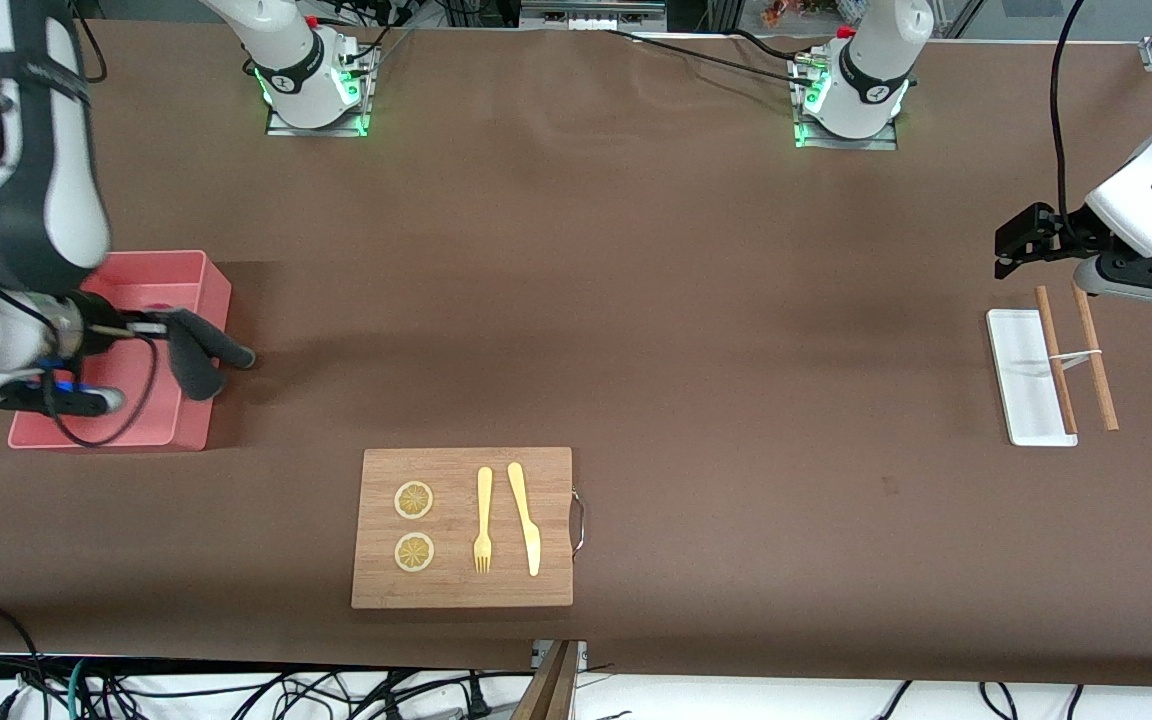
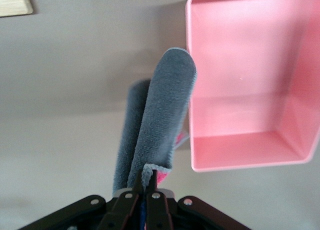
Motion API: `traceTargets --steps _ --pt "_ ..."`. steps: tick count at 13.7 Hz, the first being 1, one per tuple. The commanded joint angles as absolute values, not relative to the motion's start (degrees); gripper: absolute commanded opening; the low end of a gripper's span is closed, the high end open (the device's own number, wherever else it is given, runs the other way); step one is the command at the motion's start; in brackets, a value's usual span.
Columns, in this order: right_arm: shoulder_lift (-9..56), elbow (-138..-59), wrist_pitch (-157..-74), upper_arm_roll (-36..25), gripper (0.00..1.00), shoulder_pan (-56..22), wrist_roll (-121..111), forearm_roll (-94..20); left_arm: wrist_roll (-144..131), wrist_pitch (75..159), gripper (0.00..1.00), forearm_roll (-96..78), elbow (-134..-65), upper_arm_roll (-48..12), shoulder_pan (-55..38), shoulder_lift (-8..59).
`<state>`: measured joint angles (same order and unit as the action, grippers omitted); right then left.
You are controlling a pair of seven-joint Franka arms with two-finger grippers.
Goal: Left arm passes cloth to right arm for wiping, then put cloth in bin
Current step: 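Carry the cloth with the right gripper over the pink bin, then lower the cloth into the pink bin and open the right gripper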
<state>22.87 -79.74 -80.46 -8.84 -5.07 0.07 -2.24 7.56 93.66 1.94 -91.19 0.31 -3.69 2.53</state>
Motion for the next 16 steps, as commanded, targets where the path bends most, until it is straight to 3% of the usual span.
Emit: traceTargets --steps 1,8,16 --pt "20.76 -76.99 -75.25 -8.17 0.0 -1.94 -3.77 -1.23 8.88 94.4 1.0 1.32 -92.55 0.44 -3.78 1.14" --pt "16.0 -80.41 -75.4 -8.26 0.0 4.21 -16.68 8.33 8.17 93.16 1.0 1.49 -92.55 0.35 -3.69 1.05" --pt "16.26 -94.46 -91.56 -9.23 0.0 5.89 -18.19 9.23 8.09 93.16 1.0 1.76 -92.46 0.26 -3.69 1.05"
